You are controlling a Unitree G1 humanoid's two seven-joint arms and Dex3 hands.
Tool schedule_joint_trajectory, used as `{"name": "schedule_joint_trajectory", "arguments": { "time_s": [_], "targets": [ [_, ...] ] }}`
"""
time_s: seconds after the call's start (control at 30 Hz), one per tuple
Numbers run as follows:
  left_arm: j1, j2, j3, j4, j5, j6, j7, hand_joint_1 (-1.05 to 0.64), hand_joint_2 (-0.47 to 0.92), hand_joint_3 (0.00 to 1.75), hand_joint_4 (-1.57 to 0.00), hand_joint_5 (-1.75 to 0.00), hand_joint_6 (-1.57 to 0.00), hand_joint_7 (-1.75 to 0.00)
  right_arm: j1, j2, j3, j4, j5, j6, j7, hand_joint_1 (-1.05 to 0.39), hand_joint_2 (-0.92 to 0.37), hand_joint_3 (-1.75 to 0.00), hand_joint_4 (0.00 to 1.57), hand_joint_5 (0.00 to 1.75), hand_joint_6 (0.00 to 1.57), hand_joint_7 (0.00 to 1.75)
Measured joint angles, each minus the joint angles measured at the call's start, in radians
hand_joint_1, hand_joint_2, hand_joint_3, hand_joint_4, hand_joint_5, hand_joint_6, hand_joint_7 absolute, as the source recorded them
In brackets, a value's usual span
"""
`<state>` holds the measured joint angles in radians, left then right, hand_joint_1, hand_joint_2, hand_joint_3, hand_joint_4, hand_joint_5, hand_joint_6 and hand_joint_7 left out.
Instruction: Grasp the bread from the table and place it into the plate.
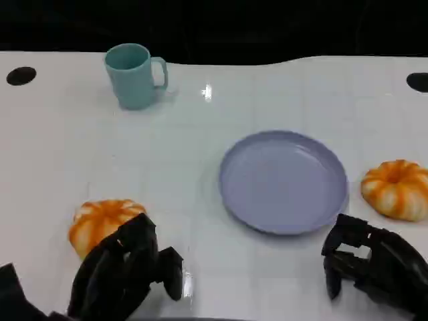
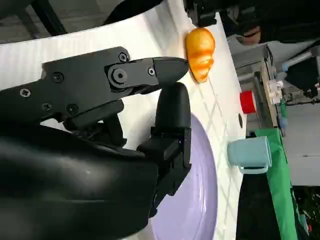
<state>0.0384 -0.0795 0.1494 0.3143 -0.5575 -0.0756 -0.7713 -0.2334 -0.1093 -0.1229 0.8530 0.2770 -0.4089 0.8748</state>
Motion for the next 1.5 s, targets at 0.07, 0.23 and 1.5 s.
{"name": "schedule_joint_trajectory", "arguments": {
  "time_s": [0.07,0.23,1.5],
  "targets": [
    [-0.001,0.0,0.001,0.0,0.0,0.0,0.0,-0.77,0.92,0.24,-0.94,-1.75,-0.71,-1.74,-0.006,0.001,-0.002,0.014,0.0,-0.013,0.005,-0.59,-0.92,-0.24,0.7,1.75,0.64,1.52],
    [-0.013,0.001,0.008,0.03,-0.007,0.0,-0.011,-0.76,0.92,0.24,-0.93,-1.75,-0.7,-1.75,-0.017,0.006,-0.01,0.036,0.0,-0.025,0.006,-0.59,-0.92,-0.25,0.7,1.75,0.65,1.5],
    [0.01,0.084,-0.02,-0.074,0.35,-0.34,0.159,-0.68,0.92,0.34,-0.34,-1.25,-0.33,-0.71,-0.009,0.008,-0.005,0.005,-0.01,-0.002,-0.017,-0.58,-0.92,-0.22,0.7,1.75,0.64,1.52]
  ]
}}
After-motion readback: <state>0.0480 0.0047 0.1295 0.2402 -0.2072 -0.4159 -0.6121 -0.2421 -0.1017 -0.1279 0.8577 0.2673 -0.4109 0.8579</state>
